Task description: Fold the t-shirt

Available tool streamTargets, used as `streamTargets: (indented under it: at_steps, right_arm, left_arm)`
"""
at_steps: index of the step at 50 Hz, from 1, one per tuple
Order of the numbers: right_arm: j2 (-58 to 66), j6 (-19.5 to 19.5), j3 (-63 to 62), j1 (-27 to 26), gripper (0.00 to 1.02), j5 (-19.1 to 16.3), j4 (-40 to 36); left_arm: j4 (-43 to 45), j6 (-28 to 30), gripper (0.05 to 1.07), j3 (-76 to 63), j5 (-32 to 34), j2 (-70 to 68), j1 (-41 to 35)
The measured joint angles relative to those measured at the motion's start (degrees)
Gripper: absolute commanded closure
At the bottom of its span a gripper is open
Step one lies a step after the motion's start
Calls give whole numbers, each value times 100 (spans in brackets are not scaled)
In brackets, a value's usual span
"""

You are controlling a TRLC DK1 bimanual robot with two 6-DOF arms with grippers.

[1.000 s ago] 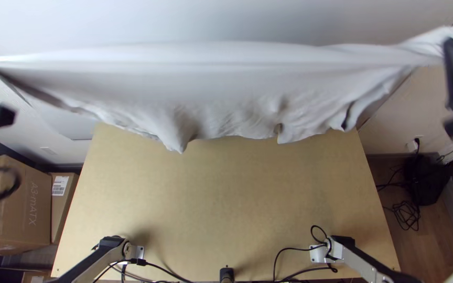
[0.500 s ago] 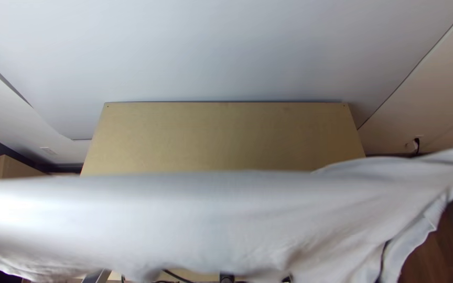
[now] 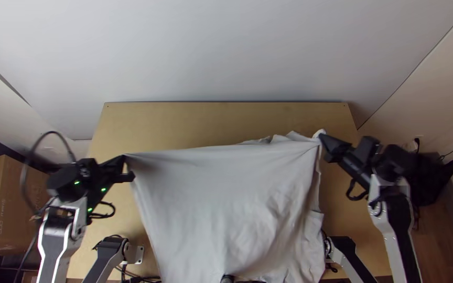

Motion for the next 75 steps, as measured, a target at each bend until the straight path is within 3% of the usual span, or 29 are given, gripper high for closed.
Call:
streamTargets:
  at_steps: [3, 13, 20, 36, 60, 61, 63, 66, 67, 68, 75]
  right_arm:
    - [275, -2, -334, 142, 100, 249, 398]
    - [1814, -7, -527, 223, 100, 588, 1784]
    - [2988, -4, -256, 295, 100, 726, 2227]
    - [5233, -116, 1279, 431, 100, 970, 2599]
    - [7204, -293, 3602, 490, 100, 1346, 2638]
    - [7259, -295, 3665, 490, 97, 1384, 2632]
    - [7361, -302, 3821, 490, 72, 1445, 2621]
    - [7471, -313, 3998, 490, 18, 1558, 2610]
    - [7484, -313, 4026, 490, 5, 1596, 2608]
    - [7486, -310, 4044, 490, 3, 1624, 2605]
    - [7407, -280, 4070, 472, 3, 1832, 2487]
  left_arm:
    - [581, -2, 105, -426, 105, 376, 46]
    - [2149, -46, 105, -597, 295, 2382, 223]
    - [2765, -46, 105, -79, 321, 3836, 310]
    - [3045, -44, 105, 2232, 361, 6645, 472]
    - [2970, -66, 104, 4824, 208, 8686, 409]
    - [2955, -68, 100, 4885, 192, 8732, 400]
    - [2933, -70, 73, 5042, 109, 8815, 367]
    - [2929, -85, 10, 5165, 24, 8878, 328]
    - [2911, -85, 8, 5187, -2, 8889, 310]
    - [2885, -85, 10, 5206, -15, 8891, 302]
    - [2761, -87, 10, 5250, -42, 8832, 293]
